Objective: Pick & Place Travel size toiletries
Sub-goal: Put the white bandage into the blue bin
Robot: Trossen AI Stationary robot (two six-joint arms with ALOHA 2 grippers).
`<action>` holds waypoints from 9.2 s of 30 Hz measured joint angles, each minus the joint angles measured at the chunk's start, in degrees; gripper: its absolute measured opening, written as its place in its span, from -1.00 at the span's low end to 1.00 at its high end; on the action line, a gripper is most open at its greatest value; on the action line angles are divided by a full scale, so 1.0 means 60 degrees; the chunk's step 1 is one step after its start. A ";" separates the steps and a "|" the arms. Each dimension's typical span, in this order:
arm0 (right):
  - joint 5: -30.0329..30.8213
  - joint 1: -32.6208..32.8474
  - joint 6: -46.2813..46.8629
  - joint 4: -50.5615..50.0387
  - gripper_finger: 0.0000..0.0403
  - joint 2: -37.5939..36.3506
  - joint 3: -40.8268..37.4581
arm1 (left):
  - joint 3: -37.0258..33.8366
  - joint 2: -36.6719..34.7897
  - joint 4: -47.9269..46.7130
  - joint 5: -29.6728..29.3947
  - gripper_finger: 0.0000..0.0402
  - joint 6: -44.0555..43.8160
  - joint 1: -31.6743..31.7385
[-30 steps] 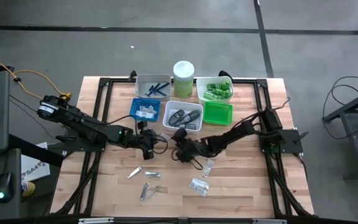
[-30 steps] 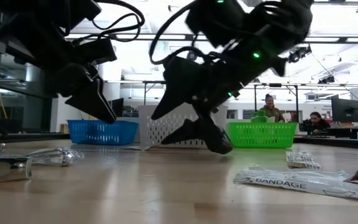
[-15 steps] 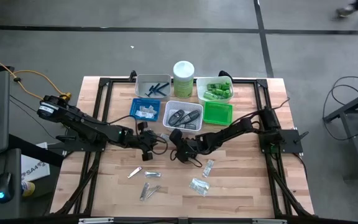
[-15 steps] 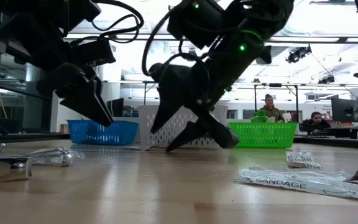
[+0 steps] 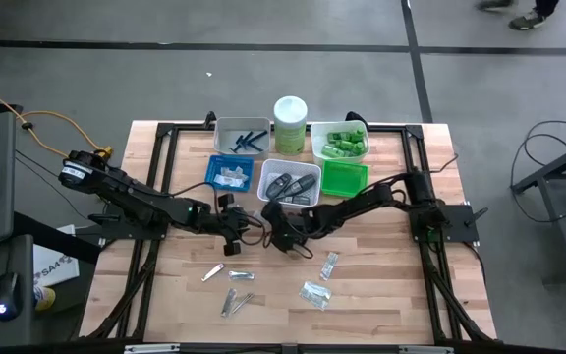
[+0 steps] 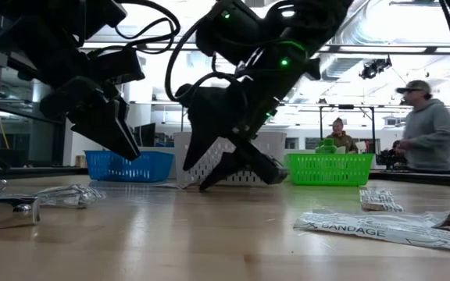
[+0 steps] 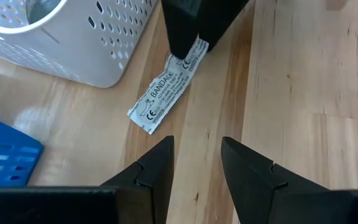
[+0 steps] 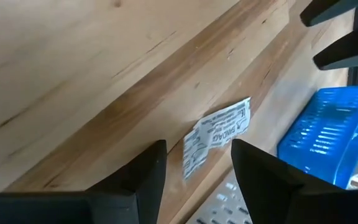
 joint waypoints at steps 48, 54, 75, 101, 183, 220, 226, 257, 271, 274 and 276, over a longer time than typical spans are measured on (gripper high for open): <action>-0.0554 0.0853 0.3969 -0.1197 -0.99 -0.2199 0.0214 | 0.0000 -0.1322 0.0275 0.0112 -0.04 0.5561 -0.0506; -0.0602 0.0906 0.4318 -0.1328 -0.99 -0.2204 0.0214 | 0.0000 -0.1322 0.1348 -0.0185 0.45 0.6543 -0.0506; -0.0929 0.0630 0.5433 0.0129 -0.99 -0.2204 0.0221 | 0.0000 -0.1319 0.1442 -0.0386 -0.03 0.6535 -0.0583; -0.0217 0.0597 0.6431 -0.0097 -0.26 -0.2974 0.0221 | 0.0000 -0.1311 0.0721 -0.1889 -0.99 0.6244 -0.0561; 0.0283 0.3879 2.4843 -0.1897 0.25 -0.4689 -0.5199 | 0.0004 -0.2943 -0.2390 -0.0670 -0.09 0.5523 0.4503; 0.2139 0.4820 2.8225 0.0400 0.21 -0.3067 -0.5163 | 0.0004 -0.2940 -0.2401 -0.0499 -0.09 0.5479 0.4503; 0.1901 0.4813 2.8159 0.0327 -0.08 -0.3059 -0.5174 | 0.0004 -0.2940 -0.2401 -0.0495 -0.09 0.5486 0.4503; 0.2103 0.4645 2.5998 -0.0022 -0.98 -0.3528 -0.5236 | 0.0004 -0.2952 -0.2379 -0.0491 -0.09 0.5270 0.4501; 0.2106 0.3263 2.1812 -0.0014 -0.99 -0.4982 -0.5214 | 0.0011 -0.3733 -0.1753 0.0600 -0.09 0.4205 0.4499; 0.2114 0.2953 2.0737 0.0100 -0.99 -0.5325 -0.5210 | 0.0011 -0.3770 -0.1770 0.0611 -0.09 0.3932 0.4499; 0.2125 0.2757 1.9903 0.0258 -0.99 -0.5586 -0.5210 | 0.0011 -0.3770 -0.1761 0.0884 -0.09 0.3772 0.4502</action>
